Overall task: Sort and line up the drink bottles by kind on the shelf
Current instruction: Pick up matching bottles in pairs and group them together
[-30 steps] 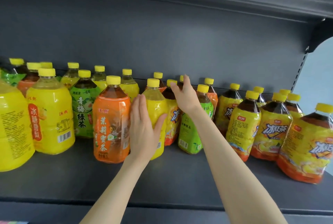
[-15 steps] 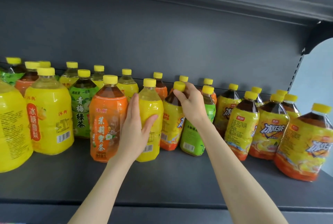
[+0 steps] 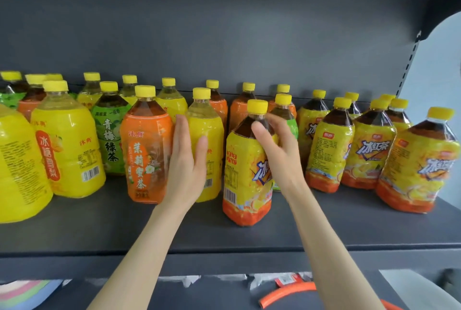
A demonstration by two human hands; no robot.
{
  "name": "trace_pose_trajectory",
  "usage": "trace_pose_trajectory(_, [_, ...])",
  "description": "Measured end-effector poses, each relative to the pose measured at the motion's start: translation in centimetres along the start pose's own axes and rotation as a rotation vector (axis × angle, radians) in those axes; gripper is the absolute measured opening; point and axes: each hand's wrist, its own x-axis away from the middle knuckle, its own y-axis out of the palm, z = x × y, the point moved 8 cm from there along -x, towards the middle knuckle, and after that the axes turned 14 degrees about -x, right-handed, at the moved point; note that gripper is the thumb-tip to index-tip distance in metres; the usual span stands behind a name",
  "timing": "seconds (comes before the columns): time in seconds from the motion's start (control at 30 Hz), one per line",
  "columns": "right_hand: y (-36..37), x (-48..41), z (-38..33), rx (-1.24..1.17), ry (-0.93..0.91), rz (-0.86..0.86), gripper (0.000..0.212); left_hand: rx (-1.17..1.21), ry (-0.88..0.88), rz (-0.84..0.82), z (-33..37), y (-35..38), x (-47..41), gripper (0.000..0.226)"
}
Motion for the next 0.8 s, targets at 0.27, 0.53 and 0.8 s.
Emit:
trace_pose_trajectory(0.27, [-0.3, 4.2, 4.1, -0.304, 0.326, -0.056, 0.051, 0.246, -0.077, 0.001, 1.4, 1.4, 6.6, 0.056])
trace_pose_trajectory(0.53, [2.8, 6.6, 2.7, -0.297, 0.309, 0.018, 0.056, 0.56, -0.118, -0.229, 2.4, 0.2, 9.1, 0.055])
trace_pose_trajectory(0.8, [13.9, 10.7, -0.3, -0.402, 0.35, -0.168, 0.051, 0.513, -0.142, -0.056, -2.5, -10.7, 9.6, 0.048])
